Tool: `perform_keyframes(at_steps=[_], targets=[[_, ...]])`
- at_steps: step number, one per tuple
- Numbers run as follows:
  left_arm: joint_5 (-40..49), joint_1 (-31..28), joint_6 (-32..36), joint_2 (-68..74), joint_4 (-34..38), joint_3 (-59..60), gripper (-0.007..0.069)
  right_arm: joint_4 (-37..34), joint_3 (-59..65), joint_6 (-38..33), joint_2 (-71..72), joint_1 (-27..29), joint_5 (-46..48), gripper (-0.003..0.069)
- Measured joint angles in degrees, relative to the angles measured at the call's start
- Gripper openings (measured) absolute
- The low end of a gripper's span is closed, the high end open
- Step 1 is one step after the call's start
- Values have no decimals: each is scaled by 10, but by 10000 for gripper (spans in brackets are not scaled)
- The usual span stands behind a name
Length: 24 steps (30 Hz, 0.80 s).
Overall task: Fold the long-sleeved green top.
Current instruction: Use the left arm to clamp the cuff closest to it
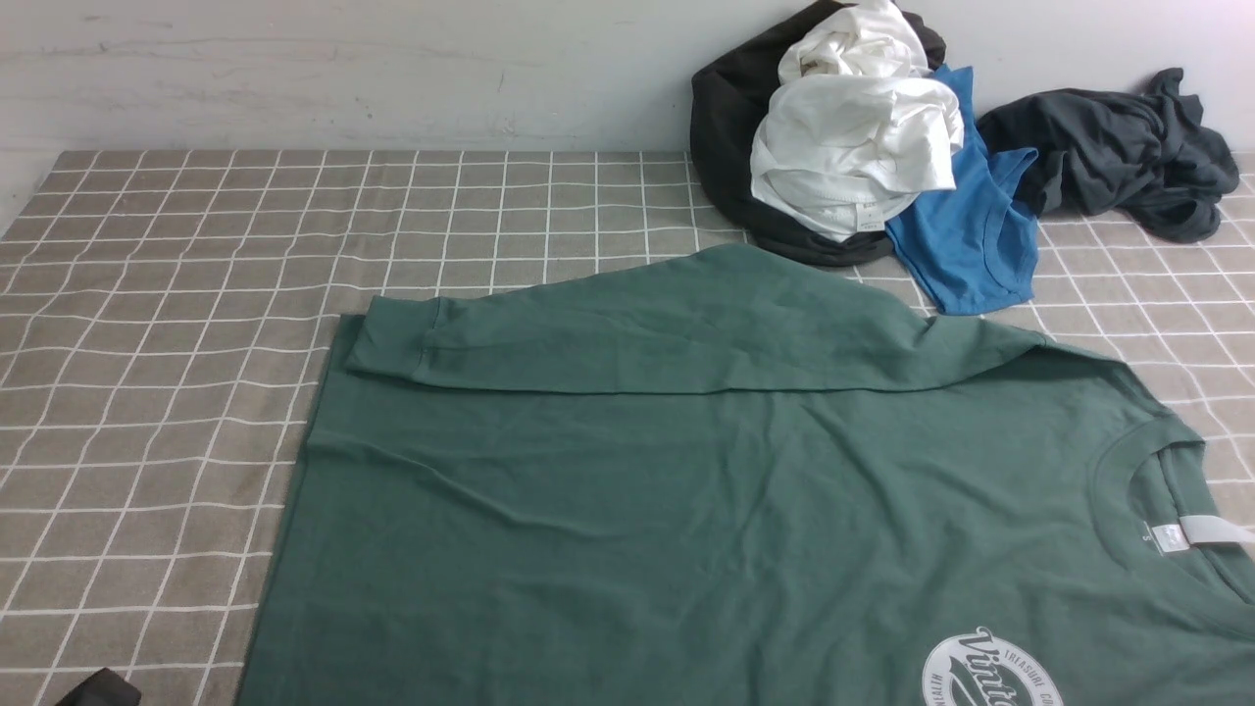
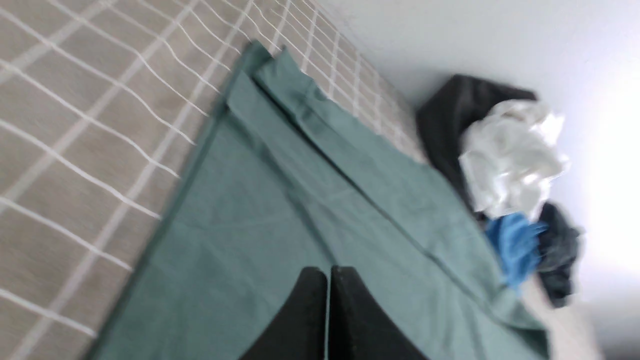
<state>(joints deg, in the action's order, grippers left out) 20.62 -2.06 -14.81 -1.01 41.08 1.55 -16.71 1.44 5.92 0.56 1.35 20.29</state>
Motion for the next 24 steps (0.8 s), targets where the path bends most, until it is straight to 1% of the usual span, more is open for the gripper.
perform_keyframes(at_steps=[3,6,9,11,14,15,16,17,18,20,21,22,24], targets=[[-1,0,0,0,58,0,-8,-109,1,6,0,0,-8,-15],[-10,0,7,0,77,0,-8,-260,1,13,0,0,-27,-15],[-15,0,8,0,93,0,-8,-352,1,13,0,0,-37,-15],[-15,0,10,0,100,0,-8,-370,1,13,0,0,-40,-15],[-12,0,50,0,108,-2,-8,-380,1,2,0,0,-52,-15],[-9,0,77,0,108,-9,-8,-380,1,-4,0,0,-57,-15],[-9,0,87,0,108,-13,-8,-379,1,-5,0,0,-59,-15],[-9,0,133,0,108,-34,-8,-375,1,-21,0,0,-64,-15],[-8,0,139,0,108,-37,-8,-375,1,-23,0,0,-66,-15],[10,0,224,7,108,-91,-8,-367,1,-72,0,0,-71,-15],[12,0,237,11,107,-96,-8,-365,1,-81,0,0,-71,-15],[27,0,271,28,100,-123,-8,-361,1,-114,0,0,-70,-15],[67,0,311,75,64,-177,-8,-347,-15,-167,-8,0,-64,-15]])
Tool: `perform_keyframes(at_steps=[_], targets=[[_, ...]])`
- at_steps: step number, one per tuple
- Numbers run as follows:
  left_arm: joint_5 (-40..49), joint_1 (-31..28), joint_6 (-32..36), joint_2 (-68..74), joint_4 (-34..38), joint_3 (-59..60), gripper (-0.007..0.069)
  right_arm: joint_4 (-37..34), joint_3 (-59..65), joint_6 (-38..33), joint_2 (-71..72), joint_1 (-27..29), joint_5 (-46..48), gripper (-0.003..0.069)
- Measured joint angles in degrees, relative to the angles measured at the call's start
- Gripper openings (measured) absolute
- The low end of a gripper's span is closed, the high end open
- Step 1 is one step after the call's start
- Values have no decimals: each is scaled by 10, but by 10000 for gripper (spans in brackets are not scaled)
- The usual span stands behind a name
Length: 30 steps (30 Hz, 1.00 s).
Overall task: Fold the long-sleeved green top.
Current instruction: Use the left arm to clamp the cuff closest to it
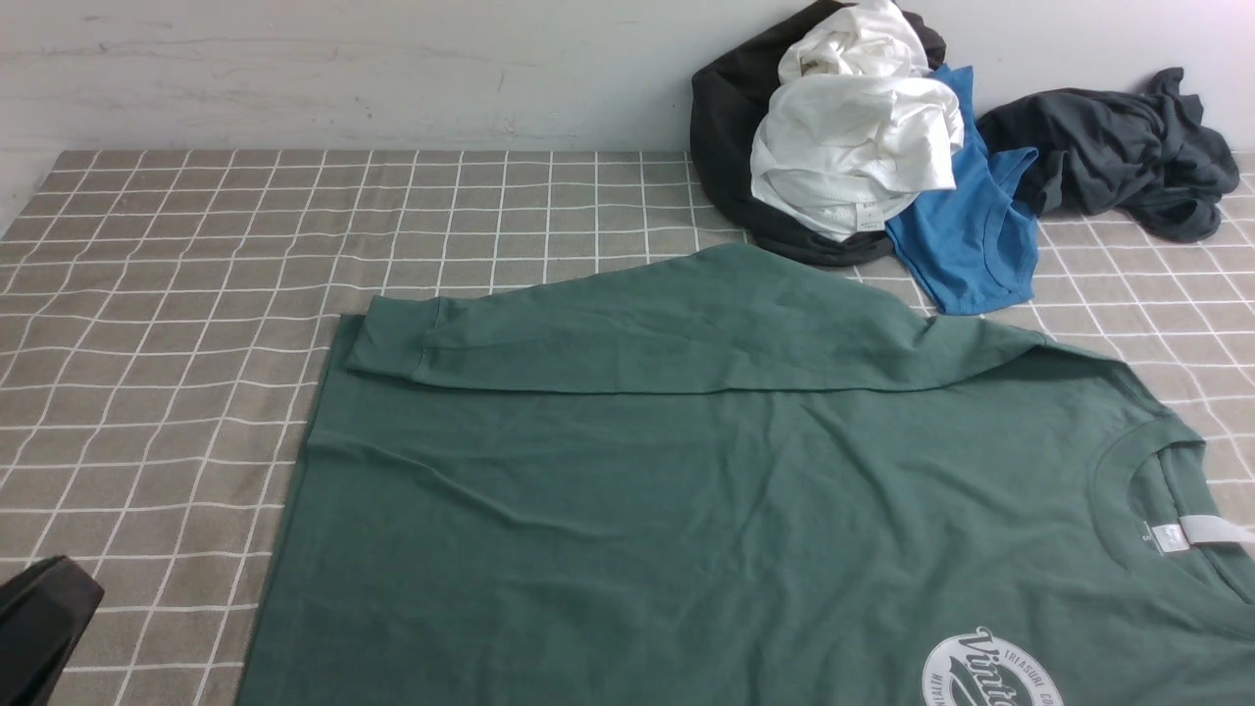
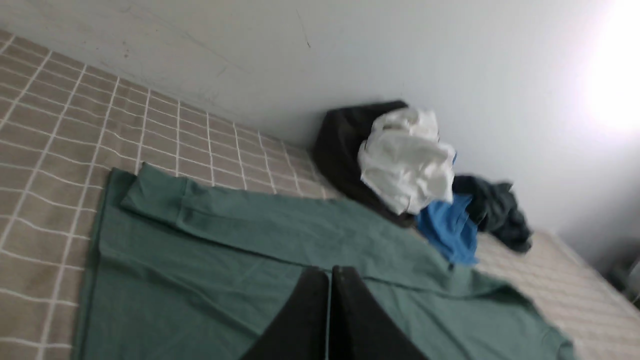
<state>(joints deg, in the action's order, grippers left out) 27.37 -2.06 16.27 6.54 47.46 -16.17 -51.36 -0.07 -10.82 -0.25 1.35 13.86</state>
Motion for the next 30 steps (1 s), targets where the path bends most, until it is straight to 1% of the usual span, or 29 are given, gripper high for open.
perform_keyframes(at_steps=[1,2,3,4,6,7,8,10,12,13,14,15,17,18,19,20,21,23,24,26,27,30], targets=[[24,0,9,28,-27,-28,-8,9,-16,-24,-16,0,1,-15],[30,0,10,34,-34,-34,-8,9,-16,-24,-20,0,1,-15],[78,0,14,86,-90,-85,-8,35,-57,-65,-62,0,4,-15],[92,0,15,100,-105,-98,-8,39,-63,-69,-76,0,6,-15],[179,0,16,181,-195,-173,-7,89,-141,-120,-158,0,34,-15],[221,0,15,217,-235,-205,-7,107,-172,-134,-191,0,60,-15],[269,0,11,260,-280,-239,-7,136,-230,-153,-250,0,105,-15],[324,12,4,318,-336,-276,-6,175,-307,-168,-325,-1,188,-15],[357,51,-14,375,-381,-294,6,197,-382,-170,-402,-14,284,-15],[358,56,-15,379,-383,-294,8,199,-394,-170,-416,-18,302,-15],[366,95,-26,414,-395,-293,32,206,-437,-170,-466,-41,366,-15],[369,115,-30,430,-398,-291,49,209,-453,-170,-489,-52,393,-15],[369,158,-34,464,-400,-282,100,220,-478,-171,-529,-93,441,-15],[369,180,-37,483,-400,-275,137,226,-487,-171,-546,-116,462,-15],[368,202,-44,508,-401,-263,188,232,-492,-171,-561,-137,484,-15],[368,208,-45,516,-401,-261,206,237,-493,-172,-566,-149,491,-15],[362,224,-54,541,-401,-250,265,247,-493,-172,-576,-172,514,-15],[334,241,-64,581,-401,-230,363,265,-493,-172,-587,-198,550,-15],[318,246,-67,597,-401,-222,400,275,-493,-172,-588,-210,558,-15],[263,251,-74,640,-401,-205,488,292,-493,-172,-589,-224,569,-15],[245,251,-78,660,-402,-202,518,296,-493,-172,-589,-226,569,-15],[191,251,-95,714,-404,-202,562,301,-493,-172,-589,-228,567,-15]])
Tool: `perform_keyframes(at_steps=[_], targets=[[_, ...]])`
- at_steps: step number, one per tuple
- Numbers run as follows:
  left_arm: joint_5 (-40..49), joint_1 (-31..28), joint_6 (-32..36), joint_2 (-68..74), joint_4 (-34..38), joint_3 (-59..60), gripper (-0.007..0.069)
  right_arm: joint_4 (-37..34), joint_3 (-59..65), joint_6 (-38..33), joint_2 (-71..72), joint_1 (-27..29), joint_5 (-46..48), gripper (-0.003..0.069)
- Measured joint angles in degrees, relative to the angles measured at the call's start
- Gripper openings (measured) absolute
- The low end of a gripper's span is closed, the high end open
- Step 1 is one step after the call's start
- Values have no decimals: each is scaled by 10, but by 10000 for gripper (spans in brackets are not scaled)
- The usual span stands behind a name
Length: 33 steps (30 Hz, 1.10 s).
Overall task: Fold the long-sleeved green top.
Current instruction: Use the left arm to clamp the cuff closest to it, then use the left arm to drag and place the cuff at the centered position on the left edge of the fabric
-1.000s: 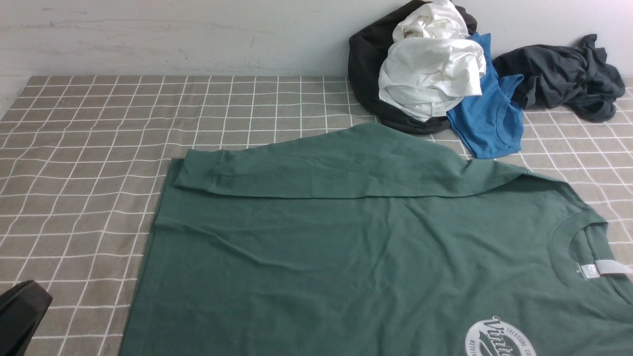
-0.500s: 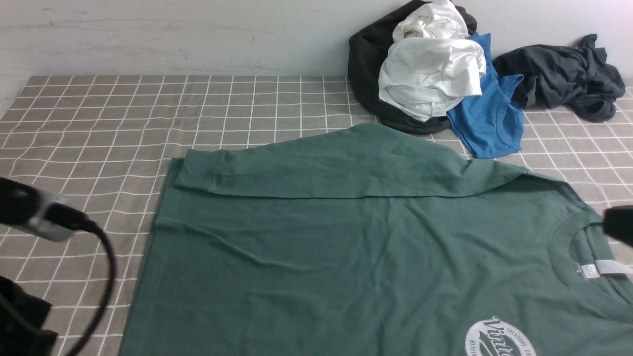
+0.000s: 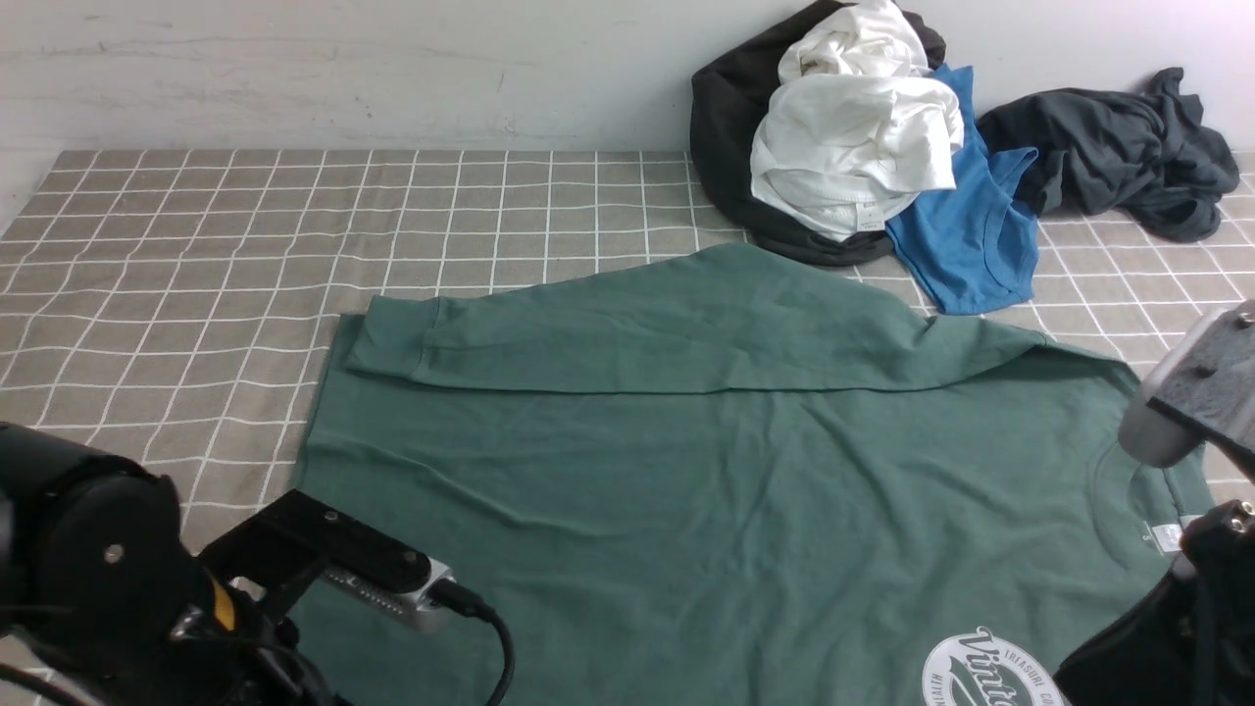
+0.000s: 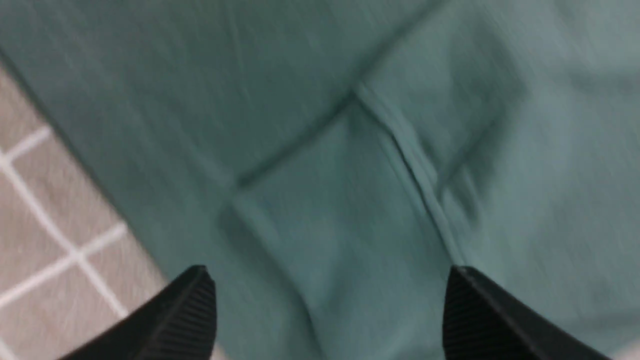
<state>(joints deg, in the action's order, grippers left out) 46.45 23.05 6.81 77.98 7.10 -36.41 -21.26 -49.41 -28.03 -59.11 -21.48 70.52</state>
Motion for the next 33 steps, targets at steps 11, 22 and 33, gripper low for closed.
perform_keyframes(at_steps=[11,22,33], targets=[[-41,0,-7,113,10,-6,524,3,0,0,0,0,-6,-15],[-45,1,-3,76,28,-1,54,4,0,0,0,0,-18,-15],[8,1,2,29,-15,-109,43,4,0,0,0,0,-25,-15]])
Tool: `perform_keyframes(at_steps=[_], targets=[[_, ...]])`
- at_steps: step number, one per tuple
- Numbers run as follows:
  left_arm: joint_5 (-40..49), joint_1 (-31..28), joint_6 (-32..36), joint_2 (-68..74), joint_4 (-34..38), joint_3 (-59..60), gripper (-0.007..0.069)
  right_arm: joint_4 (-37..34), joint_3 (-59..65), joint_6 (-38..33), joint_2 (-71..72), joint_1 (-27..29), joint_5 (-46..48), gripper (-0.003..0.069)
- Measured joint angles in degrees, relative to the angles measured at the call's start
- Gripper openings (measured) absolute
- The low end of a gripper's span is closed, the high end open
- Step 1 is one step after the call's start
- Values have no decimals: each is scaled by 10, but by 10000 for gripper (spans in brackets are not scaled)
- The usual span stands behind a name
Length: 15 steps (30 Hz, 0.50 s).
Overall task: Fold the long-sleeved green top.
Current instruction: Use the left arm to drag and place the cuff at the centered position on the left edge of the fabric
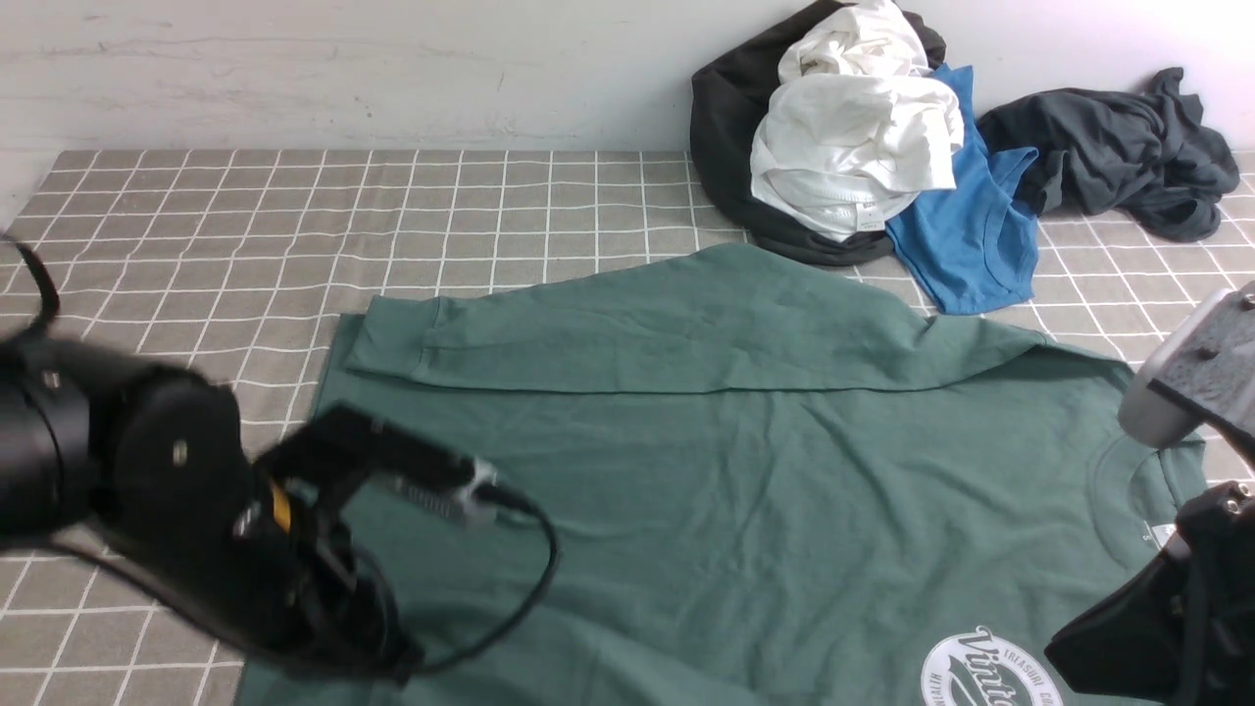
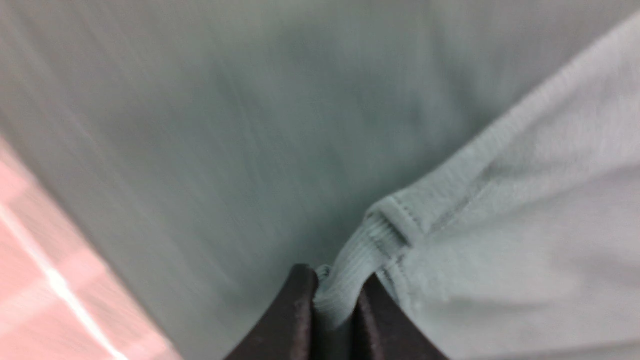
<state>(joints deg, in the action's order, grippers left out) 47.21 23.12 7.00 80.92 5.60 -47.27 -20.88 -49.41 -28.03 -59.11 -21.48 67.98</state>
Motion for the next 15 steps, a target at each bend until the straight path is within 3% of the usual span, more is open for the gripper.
perform_keyframes(at_steps=[8,15], targets=[[90,-24,16,98,-44,-213,43,5,0,0,0,0,-13,-15],[99,-55,25,226,-45,-274,93,6,0,0,0,0,-19,-15]])
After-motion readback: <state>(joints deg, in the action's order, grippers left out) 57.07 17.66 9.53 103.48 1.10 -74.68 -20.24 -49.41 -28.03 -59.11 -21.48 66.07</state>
